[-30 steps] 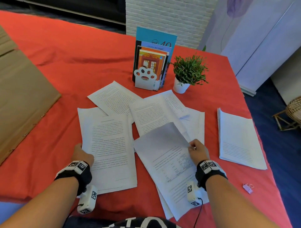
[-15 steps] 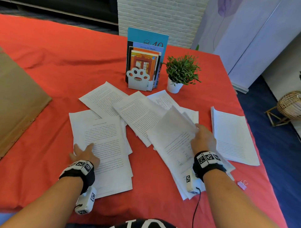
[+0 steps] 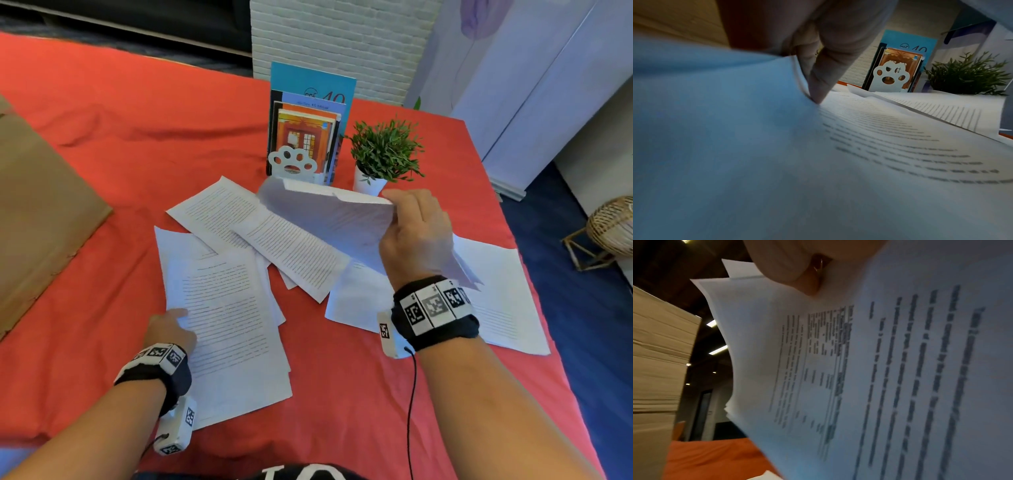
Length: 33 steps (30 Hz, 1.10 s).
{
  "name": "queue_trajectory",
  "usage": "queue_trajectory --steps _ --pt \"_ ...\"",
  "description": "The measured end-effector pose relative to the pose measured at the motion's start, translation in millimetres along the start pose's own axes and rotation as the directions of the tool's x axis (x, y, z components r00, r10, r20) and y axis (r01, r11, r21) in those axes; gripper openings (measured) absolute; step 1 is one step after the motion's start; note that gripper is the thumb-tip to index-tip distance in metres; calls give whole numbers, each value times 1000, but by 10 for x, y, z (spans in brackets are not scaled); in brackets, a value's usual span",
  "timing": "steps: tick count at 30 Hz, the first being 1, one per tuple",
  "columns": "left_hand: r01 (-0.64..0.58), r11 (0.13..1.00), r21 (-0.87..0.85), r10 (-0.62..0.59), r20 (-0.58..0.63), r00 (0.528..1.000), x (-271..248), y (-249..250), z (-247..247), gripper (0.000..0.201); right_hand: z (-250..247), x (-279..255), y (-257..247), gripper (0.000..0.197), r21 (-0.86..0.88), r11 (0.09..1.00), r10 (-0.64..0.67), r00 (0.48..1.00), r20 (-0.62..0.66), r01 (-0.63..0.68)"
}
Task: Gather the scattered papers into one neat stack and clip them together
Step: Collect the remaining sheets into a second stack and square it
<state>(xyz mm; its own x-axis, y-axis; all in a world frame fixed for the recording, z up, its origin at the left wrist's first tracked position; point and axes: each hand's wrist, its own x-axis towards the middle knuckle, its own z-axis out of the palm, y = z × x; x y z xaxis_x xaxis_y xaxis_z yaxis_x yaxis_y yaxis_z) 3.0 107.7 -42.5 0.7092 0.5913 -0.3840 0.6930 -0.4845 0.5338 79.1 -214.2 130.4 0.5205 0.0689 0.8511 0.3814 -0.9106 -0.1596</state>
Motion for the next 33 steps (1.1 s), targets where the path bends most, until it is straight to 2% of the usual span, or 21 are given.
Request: queue_trajectory --steps 1,3,5,7,9,13,15,19,23,25,28,30,33 --pt "-31 999 -42 30 -6 1000 1 -29 -17 48 62 49 -63 42 83 996 13 999 33 -16" --pt "-72 993 -98 71 -14 997 0 -103 -42 46 238 87 -154 37 218 965 115 983 142 -144" --pt "-108 989 -100 107 -7 994 1 -196 -62 48 481 53 -165 29 272 903 257 924 283 -334" --pt "-129 987 -92 131 7 991 -12 -294 -79 51 762 -36 -81 24 211 813 419 797 434 -542" --pt "-169 983 -69 170 15 985 -41 -378 -102 53 1037 -142 40 23 83 738 531 653 541 -669" --pt "-186 980 -69 190 64 980 -82 -539 -145 60 1452 -396 275 28 -138 639 625 406 666 -757" --pt "-190 980 -56 194 81 978 -65 -633 -184 64 1582 -526 380 32 -203 620 623 319 714 -758" --pt "-206 979 -12 206 119 971 -54 -723 -280 68 1718 -716 424 23 -260 675 569 263 779 -690" --pt "-252 967 -32 254 96 962 -78 -692 -322 65 1758 -970 313 44 -432 762 554 141 820 -482" --pt "-275 958 -86 276 -3 961 -78 -662 -351 61 1744 -1066 285 43 -453 799 536 128 834 -394" --pt "-226 950 -214 189 -179 965 -65 -583 -457 49 1689 -1140 307 39 -459 818 527 135 839 -346" --pt "-197 938 -287 125 -251 960 -37 -521 -562 44 1638 -1153 359 40 -447 811 528 143 837 -378" --pt "-219 915 -338 120 -292 949 -21 -428 -733 38 1544 -1114 461 35 -443 745 573 141 807 -498"
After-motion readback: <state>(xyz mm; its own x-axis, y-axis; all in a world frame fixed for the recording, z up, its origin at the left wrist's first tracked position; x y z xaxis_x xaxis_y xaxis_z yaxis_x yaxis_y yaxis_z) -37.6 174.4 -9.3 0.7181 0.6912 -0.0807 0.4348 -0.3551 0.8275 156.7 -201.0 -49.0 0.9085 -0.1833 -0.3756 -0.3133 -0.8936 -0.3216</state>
